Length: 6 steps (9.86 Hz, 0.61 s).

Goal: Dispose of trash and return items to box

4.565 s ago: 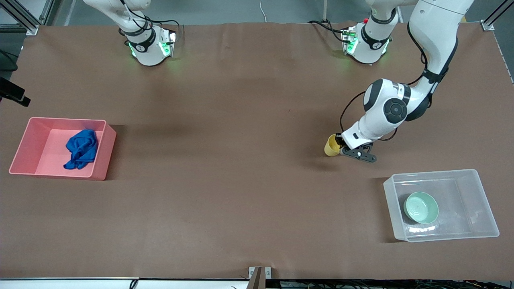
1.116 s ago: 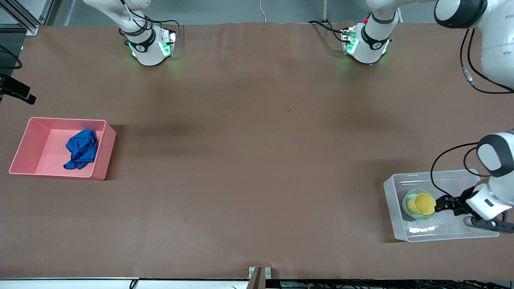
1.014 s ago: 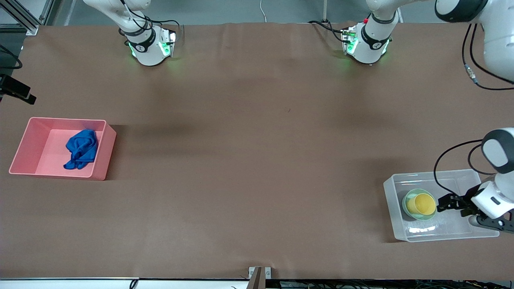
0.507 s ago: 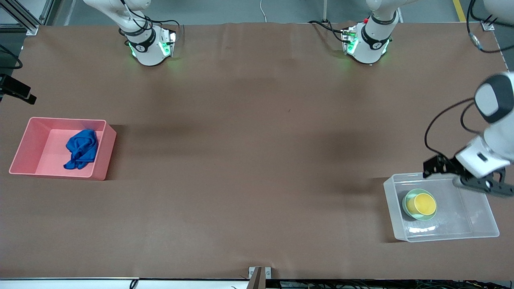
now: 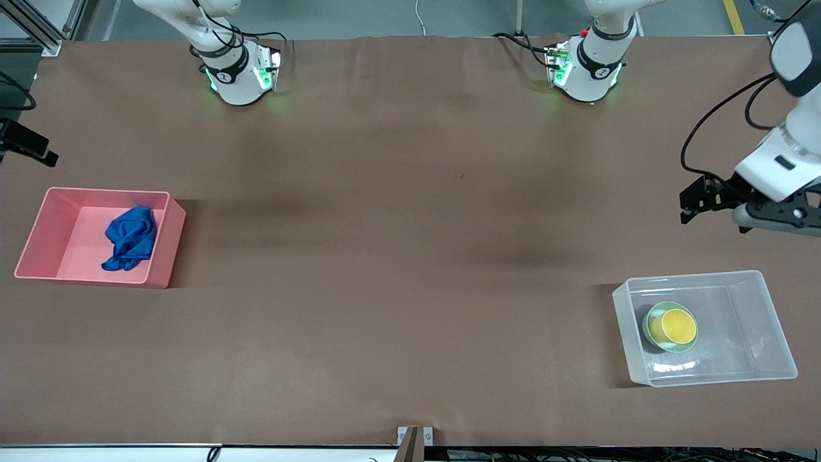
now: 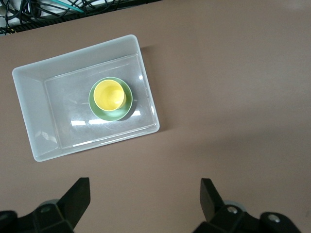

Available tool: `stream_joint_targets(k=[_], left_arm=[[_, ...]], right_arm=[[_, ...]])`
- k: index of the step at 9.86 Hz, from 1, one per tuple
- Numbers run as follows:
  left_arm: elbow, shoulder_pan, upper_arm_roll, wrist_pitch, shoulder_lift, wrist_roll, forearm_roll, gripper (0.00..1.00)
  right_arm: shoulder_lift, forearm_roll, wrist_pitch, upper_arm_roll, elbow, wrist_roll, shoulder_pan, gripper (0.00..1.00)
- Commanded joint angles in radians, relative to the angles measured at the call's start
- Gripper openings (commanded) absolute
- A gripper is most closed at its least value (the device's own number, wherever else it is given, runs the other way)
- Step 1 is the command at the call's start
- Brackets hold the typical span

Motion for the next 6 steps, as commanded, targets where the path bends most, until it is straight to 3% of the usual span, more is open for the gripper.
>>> stream_joint_targets(k=[1, 3, 4, 6], left_arm=[[0.118, -0.003, -0.006, -0.094, 0.047, -0.015, -0.014, 1.0], [0.184, -0.019, 0.003, -0.188, 0.058, -0.016, -0.016, 1.0], [0.178, -0.077, 0.052, -0.226, 0.045, -0.045, -0.016, 1.0], [0.169, -0.24, 0.216, -0.288, 0.022, -0.107, -0.025, 1.0]], right_arm=[[-0.014, 0.018, -0.004, 0.0, -0.01, 0.015, 0.0, 1.0], [-0.014, 0.018, -0.004, 0.0, -0.01, 0.015, 0.0, 1.0], [-0.016, 0.018, -0.001, 0.0, -0.009, 0.015, 0.0, 1.0], [-0.019, 0.018, -0.004, -0.003, 0.001, 0.006, 0.002, 1.0]])
